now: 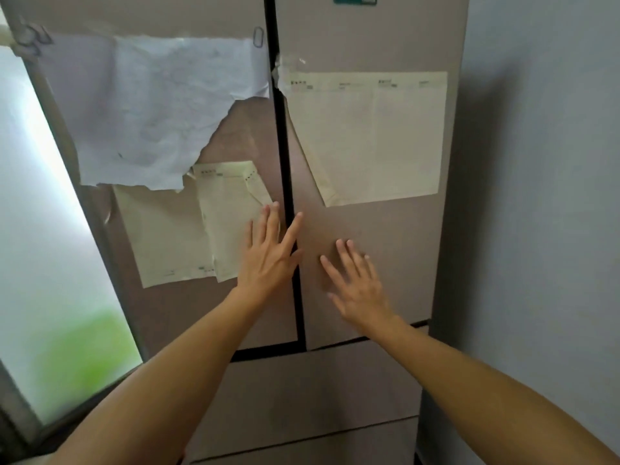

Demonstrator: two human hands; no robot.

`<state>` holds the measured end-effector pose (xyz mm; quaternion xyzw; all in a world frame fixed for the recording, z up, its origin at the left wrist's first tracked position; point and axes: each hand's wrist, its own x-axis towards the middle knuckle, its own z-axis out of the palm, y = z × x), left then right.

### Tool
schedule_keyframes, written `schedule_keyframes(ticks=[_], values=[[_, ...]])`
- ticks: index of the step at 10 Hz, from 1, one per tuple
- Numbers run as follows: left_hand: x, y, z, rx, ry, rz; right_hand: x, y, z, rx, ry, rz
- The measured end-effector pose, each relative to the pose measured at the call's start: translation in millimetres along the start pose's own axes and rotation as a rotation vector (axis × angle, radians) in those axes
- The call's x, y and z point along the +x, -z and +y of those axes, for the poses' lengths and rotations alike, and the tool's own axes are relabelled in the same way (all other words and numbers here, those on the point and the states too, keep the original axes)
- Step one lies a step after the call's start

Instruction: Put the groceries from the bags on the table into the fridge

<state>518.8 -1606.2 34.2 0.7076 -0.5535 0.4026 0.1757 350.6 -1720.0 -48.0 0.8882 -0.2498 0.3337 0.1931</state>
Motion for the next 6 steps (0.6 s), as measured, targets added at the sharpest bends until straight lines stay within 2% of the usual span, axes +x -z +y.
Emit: schedule_keyframes(ticks=[2, 3, 4, 5, 6], values=[[-1.4, -34.3, -6.6, 0.161, -0.018, 0.062, 16.1, -47.9, 12.3, -0.112, 0.097, 0.176], [-1.6, -50.2, -12.0, 0.201, -0.020, 0.134, 16.5, -63.8, 22.5, -0.116, 0.177, 0.225], [-0.9, -64.0, -16.8, 0.209, -0.031, 0.189, 20.5, -65.7, 26.8, -0.093, 0.179, 0.248], [-1.9, -65.8, -18.5, 0.228, -0.052, 0.233, 11.9, -41.2, 21.2, 0.118, 0.197, 0.176], [1.6, -70.1, -18.0, 0.217, -0.059, 0.292, 21.3, 13.9, 29.7, 0.599, 0.024, 0.210]])
